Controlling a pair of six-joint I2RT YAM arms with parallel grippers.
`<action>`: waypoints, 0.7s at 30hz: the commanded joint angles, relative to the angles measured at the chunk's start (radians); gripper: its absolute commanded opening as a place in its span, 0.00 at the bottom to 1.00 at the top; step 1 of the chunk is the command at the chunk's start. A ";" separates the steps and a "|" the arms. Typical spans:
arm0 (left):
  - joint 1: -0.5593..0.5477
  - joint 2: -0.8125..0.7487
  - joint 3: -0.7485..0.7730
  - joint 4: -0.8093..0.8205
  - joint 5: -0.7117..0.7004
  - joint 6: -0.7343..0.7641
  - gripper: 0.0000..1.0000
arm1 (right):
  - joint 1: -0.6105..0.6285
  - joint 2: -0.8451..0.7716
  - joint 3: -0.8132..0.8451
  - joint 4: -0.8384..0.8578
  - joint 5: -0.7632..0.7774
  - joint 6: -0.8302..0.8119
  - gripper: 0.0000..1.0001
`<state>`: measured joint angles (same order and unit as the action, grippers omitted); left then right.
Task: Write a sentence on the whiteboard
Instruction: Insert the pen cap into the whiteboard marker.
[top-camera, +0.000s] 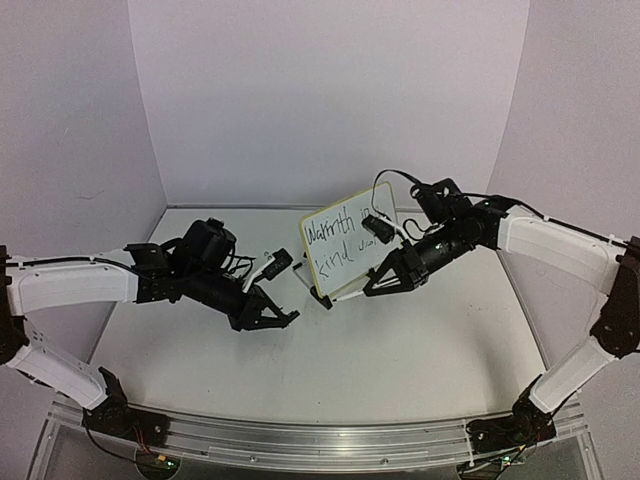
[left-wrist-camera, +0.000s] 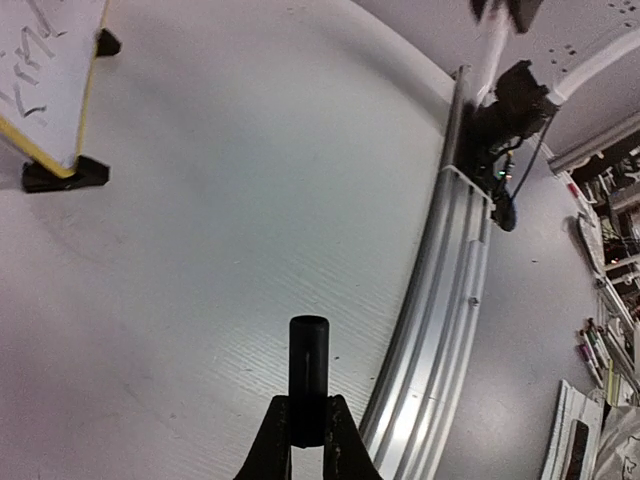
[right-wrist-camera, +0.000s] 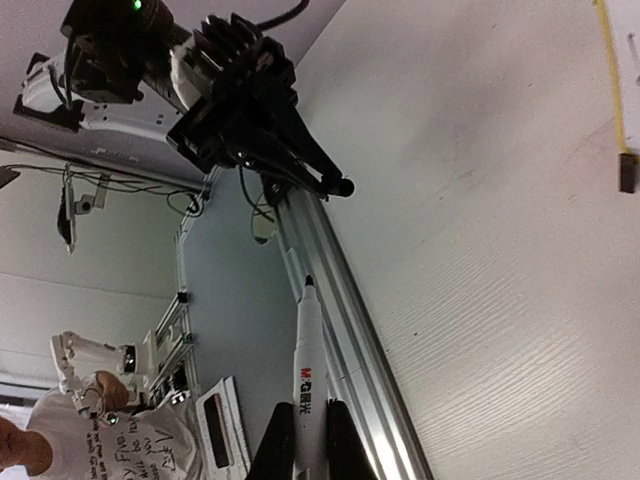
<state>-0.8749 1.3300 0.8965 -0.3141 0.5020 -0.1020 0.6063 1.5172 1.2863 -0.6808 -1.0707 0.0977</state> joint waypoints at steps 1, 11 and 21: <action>-0.036 0.021 0.109 -0.040 0.169 0.035 0.00 | 0.030 0.041 0.046 -0.057 -0.166 -0.030 0.00; -0.131 0.075 0.185 -0.088 0.195 0.074 0.00 | 0.047 0.064 0.055 -0.081 -0.226 -0.038 0.00; -0.136 0.063 0.177 -0.055 0.180 0.054 0.00 | 0.075 0.072 0.049 -0.187 -0.203 -0.124 0.00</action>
<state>-1.0073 1.4021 1.0340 -0.3931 0.6781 -0.0509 0.6649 1.5735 1.3128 -0.8090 -1.2625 0.0419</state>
